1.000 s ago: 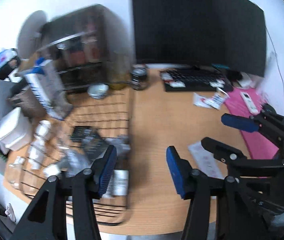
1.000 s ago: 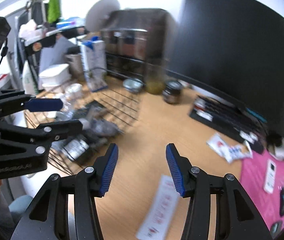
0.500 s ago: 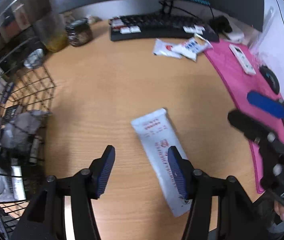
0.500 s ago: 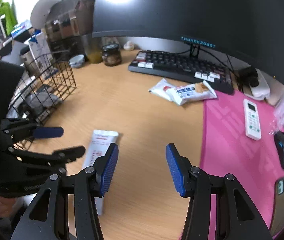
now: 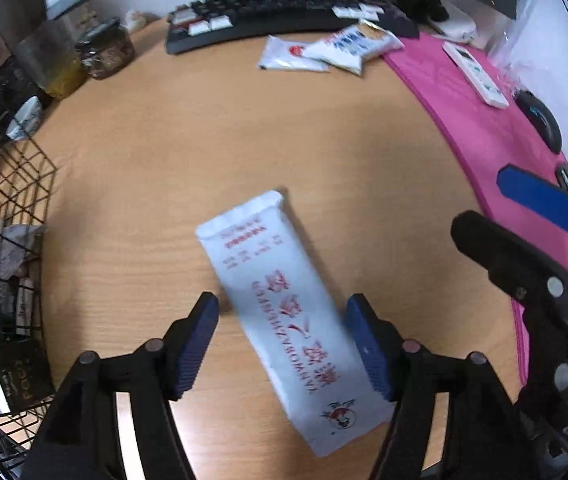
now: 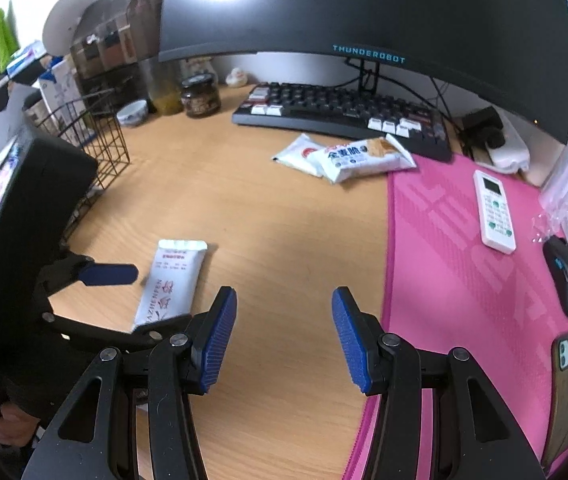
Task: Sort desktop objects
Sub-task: 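Return the left tool to the desk and grasp the white Yanwobazhenfen sachet, then hold the sachet in the left tool while the right tool grasps a wheat-cracker snack bag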
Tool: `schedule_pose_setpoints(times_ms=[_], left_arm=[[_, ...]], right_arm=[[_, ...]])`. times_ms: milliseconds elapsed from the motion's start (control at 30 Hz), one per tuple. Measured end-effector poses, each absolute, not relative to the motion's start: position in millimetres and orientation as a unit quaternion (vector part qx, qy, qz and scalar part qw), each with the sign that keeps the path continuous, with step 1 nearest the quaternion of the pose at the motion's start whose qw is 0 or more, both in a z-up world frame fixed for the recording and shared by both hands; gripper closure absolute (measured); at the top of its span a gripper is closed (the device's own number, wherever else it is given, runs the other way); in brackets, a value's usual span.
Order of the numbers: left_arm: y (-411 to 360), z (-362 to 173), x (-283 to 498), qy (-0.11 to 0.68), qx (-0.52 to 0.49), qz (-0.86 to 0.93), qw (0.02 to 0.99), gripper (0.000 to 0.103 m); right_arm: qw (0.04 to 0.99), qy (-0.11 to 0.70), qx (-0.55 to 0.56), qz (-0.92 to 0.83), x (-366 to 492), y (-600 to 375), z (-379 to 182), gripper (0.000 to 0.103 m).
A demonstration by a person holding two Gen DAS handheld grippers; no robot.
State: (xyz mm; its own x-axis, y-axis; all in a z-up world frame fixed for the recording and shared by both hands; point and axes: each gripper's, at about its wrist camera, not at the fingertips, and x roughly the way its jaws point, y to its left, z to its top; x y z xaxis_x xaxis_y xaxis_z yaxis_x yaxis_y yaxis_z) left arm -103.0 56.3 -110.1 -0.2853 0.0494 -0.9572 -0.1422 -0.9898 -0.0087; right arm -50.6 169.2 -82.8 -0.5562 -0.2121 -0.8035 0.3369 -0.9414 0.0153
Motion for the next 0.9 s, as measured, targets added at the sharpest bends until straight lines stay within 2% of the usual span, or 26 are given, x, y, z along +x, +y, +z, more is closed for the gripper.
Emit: schedule_pose_setpoints(times_ms=[167, 300, 333, 633, 733, 833, 900], left_arm=[[64.8, -106.3, -99.7, 0.057, -0.586, 0.806, 0.063, 0.033], [66.7, -102.7, -98.5, 0.055, -0.584, 0.806, 0.077, 0.053], [67.1, -101.9, -98.9, 0.057, -0.583, 0.807, 0.080, 0.055], [50.8, -101.3, -135.6, 0.045, -0.574, 0.815, 0.065, 0.059], [46.4, -102.4, -158.1, 0.039, -0.572, 0.817, 0.056, 0.059], [41.6, -104.0, -170.2, 0.033, -0.573, 0.817, 0.058, 0.059], [39.1, -104.2, -173.5, 0.035, -0.572, 0.817, 0.060, 0.059]], right_arm=[[0.151, 0.066, 0.445, -0.880, -49.7, 176.1, -83.0, 0.053], [0.149, 0.059, 0.451, -0.878, -53.8, 182.1, -86.1, 0.053], [0.151, 0.055, 0.453, -0.877, -55.6, 184.0, -86.8, 0.053], [0.138, 0.031, 0.475, -0.869, -124.3, 204.4, -98.2, 0.053], [0.134, -0.011, 0.484, -0.865, -164.6, 205.1, -92.2, 0.053], [0.098, -0.051, 0.478, -0.871, -203.8, 203.8, -84.7, 0.053], [0.070, -0.042, 0.462, -0.883, -224.5, 193.4, -82.5, 0.053]])
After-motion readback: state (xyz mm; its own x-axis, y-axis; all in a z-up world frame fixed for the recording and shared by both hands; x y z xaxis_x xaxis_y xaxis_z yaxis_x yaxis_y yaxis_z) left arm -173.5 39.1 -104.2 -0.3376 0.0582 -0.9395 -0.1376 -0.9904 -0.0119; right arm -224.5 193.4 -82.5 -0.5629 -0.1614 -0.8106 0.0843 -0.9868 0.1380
